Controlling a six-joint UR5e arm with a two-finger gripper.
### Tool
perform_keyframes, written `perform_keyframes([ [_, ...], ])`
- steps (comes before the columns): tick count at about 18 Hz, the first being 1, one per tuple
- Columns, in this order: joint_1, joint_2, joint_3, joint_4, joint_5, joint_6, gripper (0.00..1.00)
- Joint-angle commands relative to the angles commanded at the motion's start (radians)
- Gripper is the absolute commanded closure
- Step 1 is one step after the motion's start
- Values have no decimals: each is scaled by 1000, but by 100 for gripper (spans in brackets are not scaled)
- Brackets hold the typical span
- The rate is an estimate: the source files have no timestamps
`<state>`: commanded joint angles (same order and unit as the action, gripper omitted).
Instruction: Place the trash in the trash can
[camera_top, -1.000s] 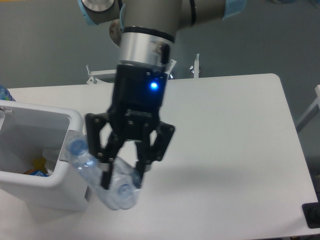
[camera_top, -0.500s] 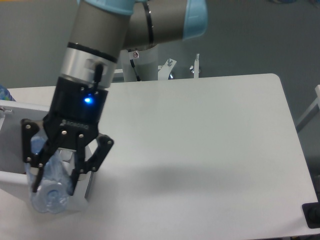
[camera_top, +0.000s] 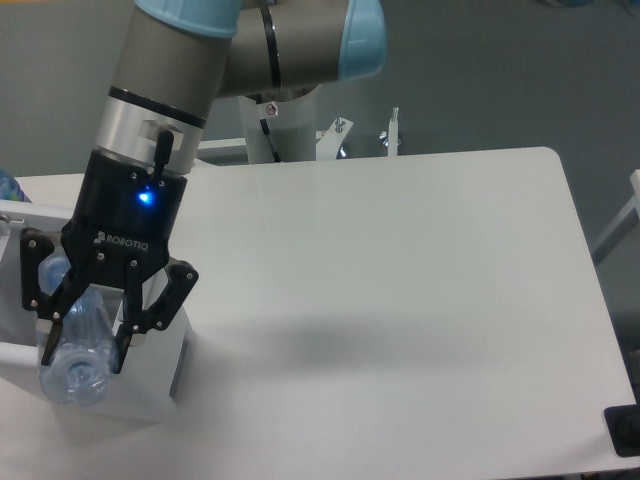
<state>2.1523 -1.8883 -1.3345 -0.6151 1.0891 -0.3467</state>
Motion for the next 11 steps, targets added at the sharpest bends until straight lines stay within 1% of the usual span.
perform_keyframes([
  [2,-3,-2,1,2,21,11,31],
  [4,-5,-3,0,5,25,12,26],
  [6,-5,-3,0,6,26,12,20],
  [11,-5,-3,12,6,32,12,15],
])
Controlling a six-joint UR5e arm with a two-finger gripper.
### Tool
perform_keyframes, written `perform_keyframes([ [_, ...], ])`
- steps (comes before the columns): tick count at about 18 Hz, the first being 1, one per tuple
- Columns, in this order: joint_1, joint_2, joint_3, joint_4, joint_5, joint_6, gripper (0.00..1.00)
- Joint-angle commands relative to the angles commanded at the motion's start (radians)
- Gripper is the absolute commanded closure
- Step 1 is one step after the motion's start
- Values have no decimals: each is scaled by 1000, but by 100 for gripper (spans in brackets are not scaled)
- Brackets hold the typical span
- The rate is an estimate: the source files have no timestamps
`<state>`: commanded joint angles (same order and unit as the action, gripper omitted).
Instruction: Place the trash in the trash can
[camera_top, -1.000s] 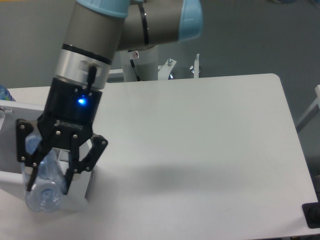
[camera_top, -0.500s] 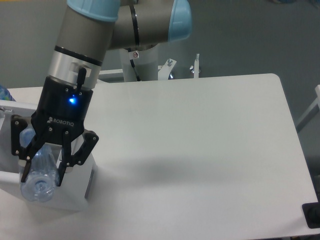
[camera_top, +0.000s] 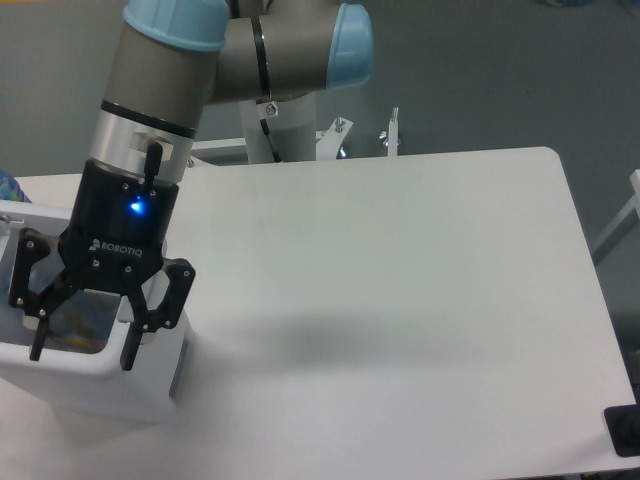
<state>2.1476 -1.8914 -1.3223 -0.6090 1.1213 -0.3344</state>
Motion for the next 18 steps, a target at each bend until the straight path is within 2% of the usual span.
perform_keyframes([
  [5,18,-6,2,-2,54,60,4],
  [11,123,-6,-18,-9,55,188,0],
  [16,290,1,-96,-20,49,372,0],
  [18,336,-3,-97,-58,48,434,0],
])
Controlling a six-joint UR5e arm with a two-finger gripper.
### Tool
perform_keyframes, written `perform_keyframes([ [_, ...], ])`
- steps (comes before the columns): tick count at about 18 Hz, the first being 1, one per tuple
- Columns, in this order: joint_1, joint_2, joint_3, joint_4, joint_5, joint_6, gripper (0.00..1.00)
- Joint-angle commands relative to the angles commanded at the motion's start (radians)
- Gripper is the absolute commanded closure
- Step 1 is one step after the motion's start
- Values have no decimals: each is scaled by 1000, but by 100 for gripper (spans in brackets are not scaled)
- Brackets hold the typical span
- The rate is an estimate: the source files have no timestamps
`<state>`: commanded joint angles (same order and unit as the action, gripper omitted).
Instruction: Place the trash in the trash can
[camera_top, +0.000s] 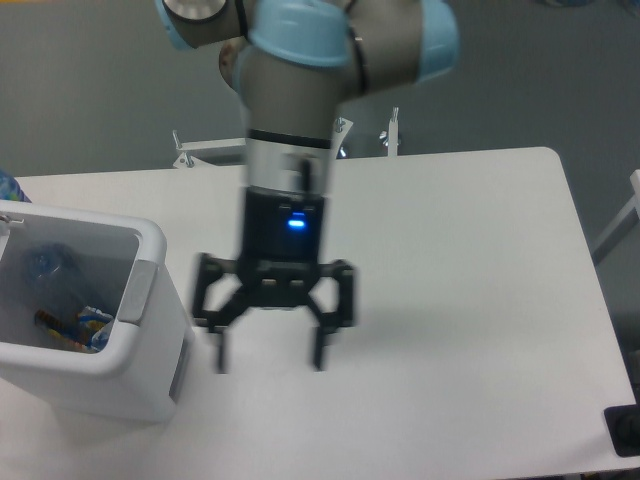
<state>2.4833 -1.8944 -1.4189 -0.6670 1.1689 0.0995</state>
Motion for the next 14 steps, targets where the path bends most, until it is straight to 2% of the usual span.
perform_keyframes([
  [5,91,-44,-18,-64,9,84,0],
  [8,140,-40,-47,-170,9,219,0],
  [11,158,-40,-51,-262,23,359,0],
  [14,155,-45,-64,-304,93,413,0],
])
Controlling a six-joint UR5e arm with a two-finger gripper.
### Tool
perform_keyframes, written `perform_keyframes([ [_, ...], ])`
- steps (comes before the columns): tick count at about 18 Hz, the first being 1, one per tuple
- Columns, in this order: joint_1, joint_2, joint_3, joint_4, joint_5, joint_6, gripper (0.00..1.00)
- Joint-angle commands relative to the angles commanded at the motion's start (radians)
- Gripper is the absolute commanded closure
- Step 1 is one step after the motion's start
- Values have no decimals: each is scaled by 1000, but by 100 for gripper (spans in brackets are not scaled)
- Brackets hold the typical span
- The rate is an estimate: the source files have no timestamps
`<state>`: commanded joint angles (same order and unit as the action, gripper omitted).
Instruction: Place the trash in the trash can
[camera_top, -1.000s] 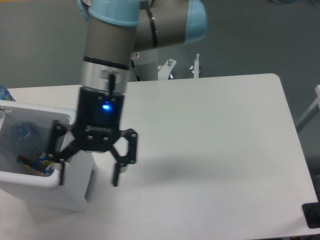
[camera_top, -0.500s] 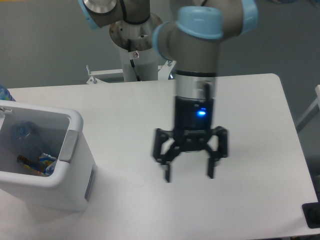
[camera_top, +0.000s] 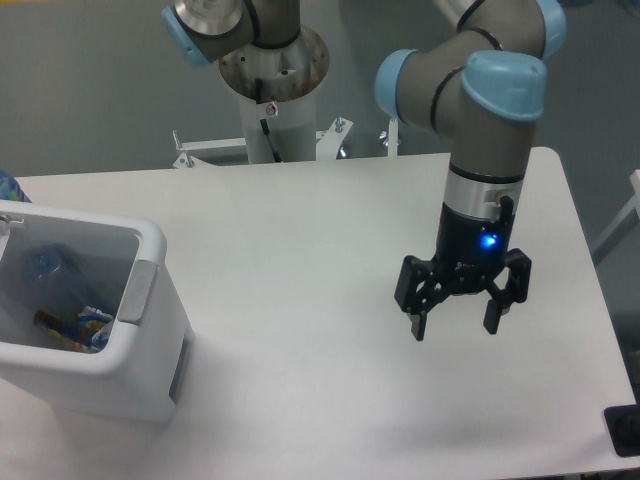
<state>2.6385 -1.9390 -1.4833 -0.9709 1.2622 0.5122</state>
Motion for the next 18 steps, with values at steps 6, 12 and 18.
perform_keyframes([
  [6,0,8,-37,-80,68,224,0],
  [12,0,9,-58,-110,169,409,0],
  [18,0,17,-83,-115,210,669,0],
])
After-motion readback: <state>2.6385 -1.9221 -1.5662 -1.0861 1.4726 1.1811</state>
